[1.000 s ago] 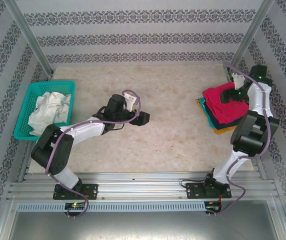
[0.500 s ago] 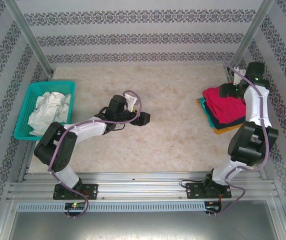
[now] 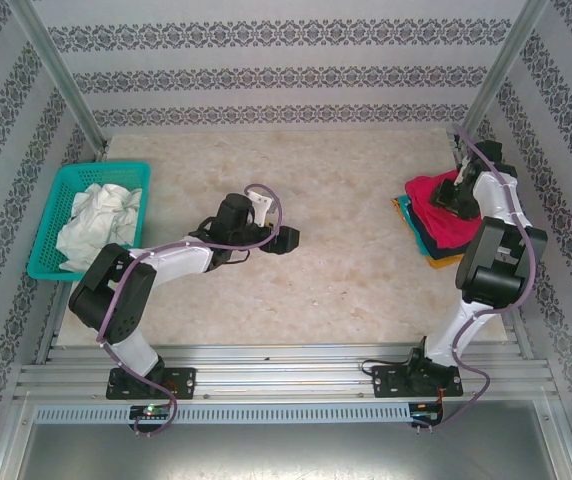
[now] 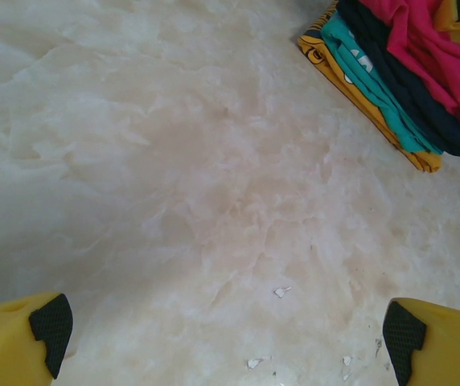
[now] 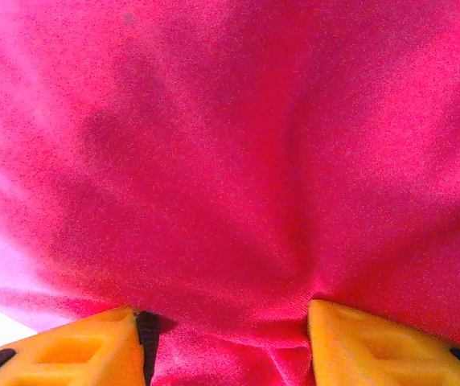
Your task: Fold and stack the t-shirts
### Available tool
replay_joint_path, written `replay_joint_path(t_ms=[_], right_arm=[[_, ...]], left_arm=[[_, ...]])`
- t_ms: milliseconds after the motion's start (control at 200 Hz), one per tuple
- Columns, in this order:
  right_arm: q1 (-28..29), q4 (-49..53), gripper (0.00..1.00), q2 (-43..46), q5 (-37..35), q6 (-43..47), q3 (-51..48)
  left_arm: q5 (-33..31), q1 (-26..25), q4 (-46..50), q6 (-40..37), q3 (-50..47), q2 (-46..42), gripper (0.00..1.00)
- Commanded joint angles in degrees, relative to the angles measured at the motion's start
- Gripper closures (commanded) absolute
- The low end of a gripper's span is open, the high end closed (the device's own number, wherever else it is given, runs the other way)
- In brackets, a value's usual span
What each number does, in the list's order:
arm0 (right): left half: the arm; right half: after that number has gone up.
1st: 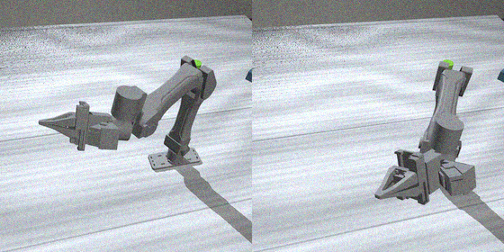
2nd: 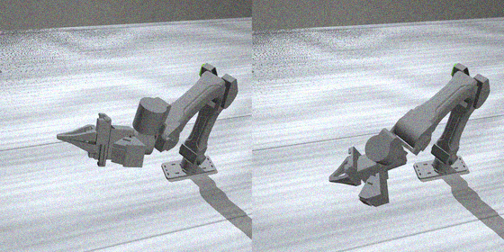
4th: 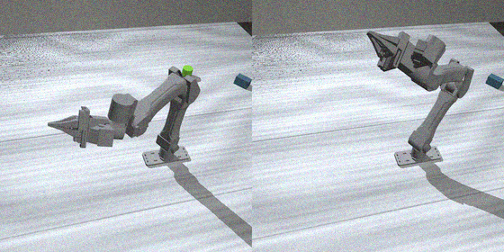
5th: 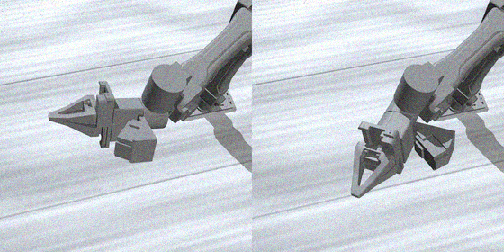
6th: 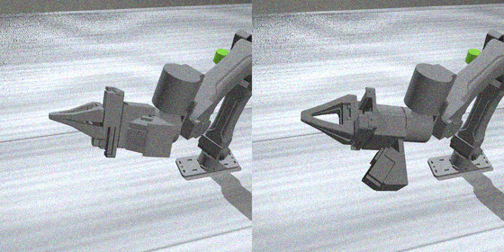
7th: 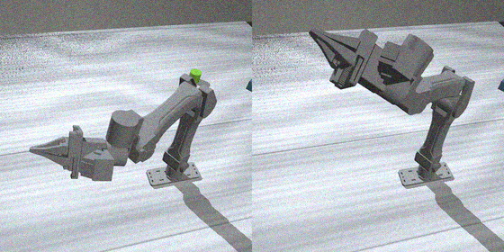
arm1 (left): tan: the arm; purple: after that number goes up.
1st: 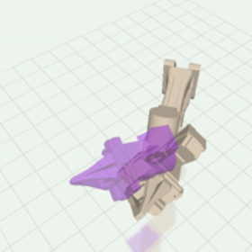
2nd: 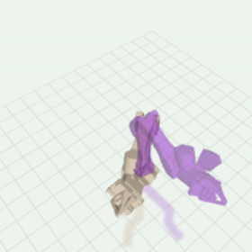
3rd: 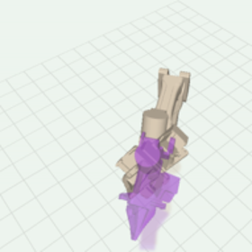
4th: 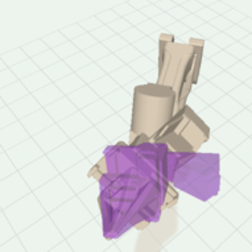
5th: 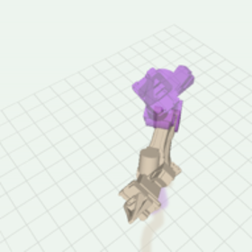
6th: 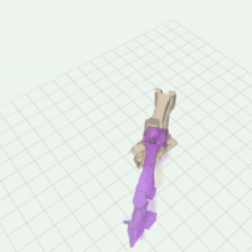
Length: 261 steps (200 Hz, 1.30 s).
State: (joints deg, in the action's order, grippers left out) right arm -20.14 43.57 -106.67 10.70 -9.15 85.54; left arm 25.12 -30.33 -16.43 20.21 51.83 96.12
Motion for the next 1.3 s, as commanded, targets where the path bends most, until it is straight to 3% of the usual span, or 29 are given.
replay_joint_path(t_ms=[0,175,325,395,634,854,1059,1194,1299], right_arm=[[-0.13,2.54,0.47,-0.24,4.44,-3.85,-2.52],[-0.53,0.58,0.41,3.46,7.0,-4.13,-4.59],[-0.86,-2.26,0.2,8.6,7.5,-2.59,-4.19],[-0.83,-3.53,0.14,10.22,7.04,-2.19,-4.37],[-3.36,-6.65,0.13,5.22,4.13,-6.47,-3.76],[-4.7,-0.86,0.08,-2.65,5.35,-6.41,2.05],[-4.92,-8.56,0.02,7.97,8.4,-3.74,-5.79],[-3.5,-16.39,0.02,19.18,11.07,-0.47,-16.93],[0.3,-23.02,0.02,27.58,9.27,4.56,-26.47]], left_arm=[[-0.52,-0.59,-3.68,1.17,-0.22,-0.73,0.0],[-0.63,-0.57,-4.62,1.51,-0.2,-0.57,0.0],[-1.39,-0.52,-4.36,0.27,-0.77,-2.02,0.0],[-2.34,-0.44,-3.95,-0.33,-1.17,-2.91,0.0],[-3.16,0.15,-3.18,-1.57,-2.4,-4.92,0.0],[-4.77,0.42,-2.45,-2.18,-3.91,-7.41,0.0],[-8.25,1.27,-1.49,-3.55,-6.53,-11.27,0.0],[-12.55,3.04,1.45,-5.64,-9.29,-16.77,0.0],[-17.22,5.16,5.33,-6.49,-12.4,-23.38,0.0]])
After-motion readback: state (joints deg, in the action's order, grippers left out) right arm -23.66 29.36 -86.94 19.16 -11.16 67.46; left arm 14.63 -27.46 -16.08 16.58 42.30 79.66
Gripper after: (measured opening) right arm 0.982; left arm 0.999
